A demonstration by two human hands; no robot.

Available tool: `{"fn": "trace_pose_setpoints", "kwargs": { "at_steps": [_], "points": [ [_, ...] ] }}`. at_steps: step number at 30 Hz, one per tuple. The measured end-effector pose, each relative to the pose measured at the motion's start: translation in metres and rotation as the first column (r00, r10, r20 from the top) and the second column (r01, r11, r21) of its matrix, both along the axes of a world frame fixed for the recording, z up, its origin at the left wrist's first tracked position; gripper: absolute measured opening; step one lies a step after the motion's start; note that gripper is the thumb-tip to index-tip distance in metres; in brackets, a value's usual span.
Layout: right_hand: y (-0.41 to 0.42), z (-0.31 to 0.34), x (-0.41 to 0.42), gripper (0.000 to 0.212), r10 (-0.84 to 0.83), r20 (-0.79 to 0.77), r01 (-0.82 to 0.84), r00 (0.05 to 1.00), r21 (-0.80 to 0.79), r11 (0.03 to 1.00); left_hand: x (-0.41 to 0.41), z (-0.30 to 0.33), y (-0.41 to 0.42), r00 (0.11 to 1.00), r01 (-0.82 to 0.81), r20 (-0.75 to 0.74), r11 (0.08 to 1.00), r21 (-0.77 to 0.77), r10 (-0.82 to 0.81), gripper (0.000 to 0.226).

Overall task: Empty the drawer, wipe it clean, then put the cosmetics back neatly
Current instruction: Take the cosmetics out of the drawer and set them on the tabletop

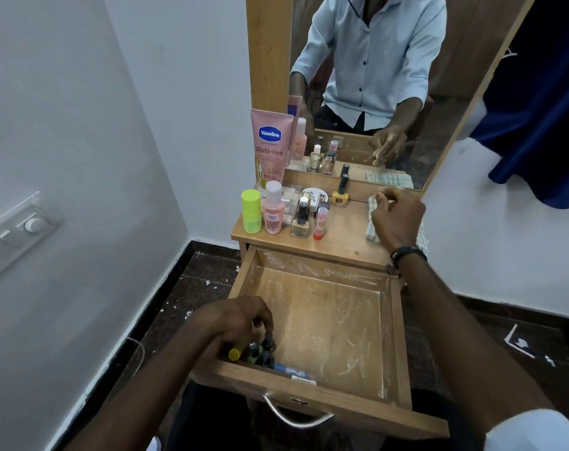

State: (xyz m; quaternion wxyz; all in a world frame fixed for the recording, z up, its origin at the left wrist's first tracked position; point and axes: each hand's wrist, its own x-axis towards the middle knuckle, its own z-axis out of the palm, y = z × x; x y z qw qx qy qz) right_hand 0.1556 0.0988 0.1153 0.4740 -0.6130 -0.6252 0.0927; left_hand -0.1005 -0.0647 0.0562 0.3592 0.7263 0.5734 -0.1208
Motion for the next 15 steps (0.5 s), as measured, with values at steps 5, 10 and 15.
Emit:
{"fn": "trace_pose_setpoints", "kwargs": {
  "at_steps": [5,10,15],
  "points": [
    [-0.026,-0.002,0.018,0.015,-0.018,-0.133,0.032,0.991,0.106,0.994,0.005,0.01,-0.007,0.993,-0.008,-0.115,0.998,-0.064,0.001,0.063],
    [-0.048,-0.01,0.017,0.014,0.025,-0.187,-0.01,0.982,0.076,0.997,0.016,0.007,-0.016,0.982,-0.07,-0.17,0.994,0.082,0.083,0.05],
    [-0.082,-0.027,0.004,0.012,0.168,-0.195,-0.182,0.966,-0.054,0.982,0.016,0.005,-0.016,0.986,-0.081,-0.112,0.947,0.311,0.121,0.022]
  ]
}}
